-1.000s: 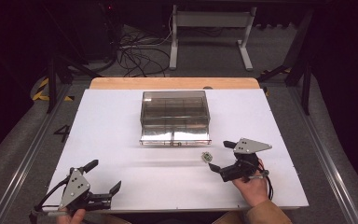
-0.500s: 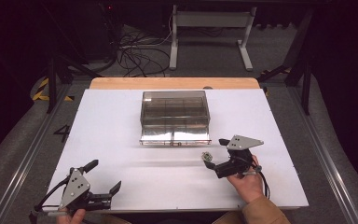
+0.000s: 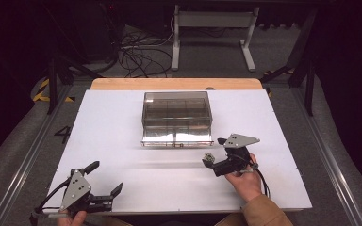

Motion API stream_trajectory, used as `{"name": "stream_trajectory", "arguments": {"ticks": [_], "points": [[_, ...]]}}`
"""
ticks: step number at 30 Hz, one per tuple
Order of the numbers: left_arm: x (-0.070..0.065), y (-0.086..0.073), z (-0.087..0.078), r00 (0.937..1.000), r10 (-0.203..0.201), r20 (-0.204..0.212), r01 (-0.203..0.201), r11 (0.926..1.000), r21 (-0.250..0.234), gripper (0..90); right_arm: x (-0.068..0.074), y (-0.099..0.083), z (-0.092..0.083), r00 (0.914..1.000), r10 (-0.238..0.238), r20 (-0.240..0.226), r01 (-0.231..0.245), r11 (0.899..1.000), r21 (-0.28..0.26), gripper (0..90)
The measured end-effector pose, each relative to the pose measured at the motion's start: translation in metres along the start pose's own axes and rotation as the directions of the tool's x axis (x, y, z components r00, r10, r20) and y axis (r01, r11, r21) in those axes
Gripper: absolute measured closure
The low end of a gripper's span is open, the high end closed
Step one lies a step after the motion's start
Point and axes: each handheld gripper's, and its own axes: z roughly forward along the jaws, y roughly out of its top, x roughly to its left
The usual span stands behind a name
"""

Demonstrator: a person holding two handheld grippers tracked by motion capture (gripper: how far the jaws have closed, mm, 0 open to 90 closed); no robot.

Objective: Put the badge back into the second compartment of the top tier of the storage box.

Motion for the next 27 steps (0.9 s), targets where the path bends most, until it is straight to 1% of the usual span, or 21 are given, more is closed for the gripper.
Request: {"name": "stream_trajectory", "arguments": {"ticks": [11, 13, 17, 20, 21, 22, 23, 24, 27], "points": [[0.001, 0.0, 0.0, 1.0, 0.002, 0.001, -0.002, 1.0, 0.001, 2.3, -0.002, 0.001, 0.008, 0.9999, 0.007, -0.008, -0.007, 1.0, 0.008, 1.8], [0.0, 0.0, 0.0, 1.0, -0.001, 0.001, 0.001, 1.0, 0.001, 2.3, -0.002, 0.0, 0.01, 1.0, 0.004, 0.006, -0.004, 1.0, 0.023, 1.3], [0.0, 0.0, 0.0, 1.0, -0.001, 0.002, 0.001, 1.0, 0.0, 2.3, -0.001, 0.0, 0.011, 0.9999, 0.013, 0.0, -0.013, 0.999, 0.039, 2.5], [0.0, 0.0, 0.0, 1.0, 0.0, 0.004, 0.0, 1.0, 0.0, 2.3, -0.001, -0.001, 0.013, 0.9995, 0.023, 0.023, -0.025, 0.998, 0.061, 5.5], [0.0, 0.0, 0.0, 1.0, 0.0, 0.005, 0.0, 1.0, 0.001, 2.3, 0.0, -0.001, 0.014, 0.9984, 0.025, 0.051, -0.03, 0.996, 0.079, 8.7], [0.001, 0.0, 0.0, 1.0, 0.006, 0.005, -0.006, 1.0, 0.002, 2.3, 0.0, -0.001, 0.014, 0.9984, 0.025, 0.051, -0.03, 0.996, 0.079, 8.7], [0.001, 0.0, 0.0, 1.0, 0.006, 0.006, -0.006, 1.0, 0.003, 2.3, 0.0, -0.002, 0.016, 0.9969, 0.029, 0.073, -0.036, 0.994, 0.101, 13.2], [0.001, 0.0, 0.0, 1.0, 0.005, 0.007, -0.005, 1.0, 0.003, 2.3, 0.0, -0.002, 0.016, 0.9969, 0.029, 0.073, -0.036, 0.994, 0.101, 13.2], [0.001, 0.0, 0.0, 1.0, 0.005, 0.008, -0.005, 1.0, 0.003, 2.3, 0.001, -0.002, 0.019, 0.9963, 0.029, 0.081, -0.039, 0.991, 0.128, 17.4]]}}
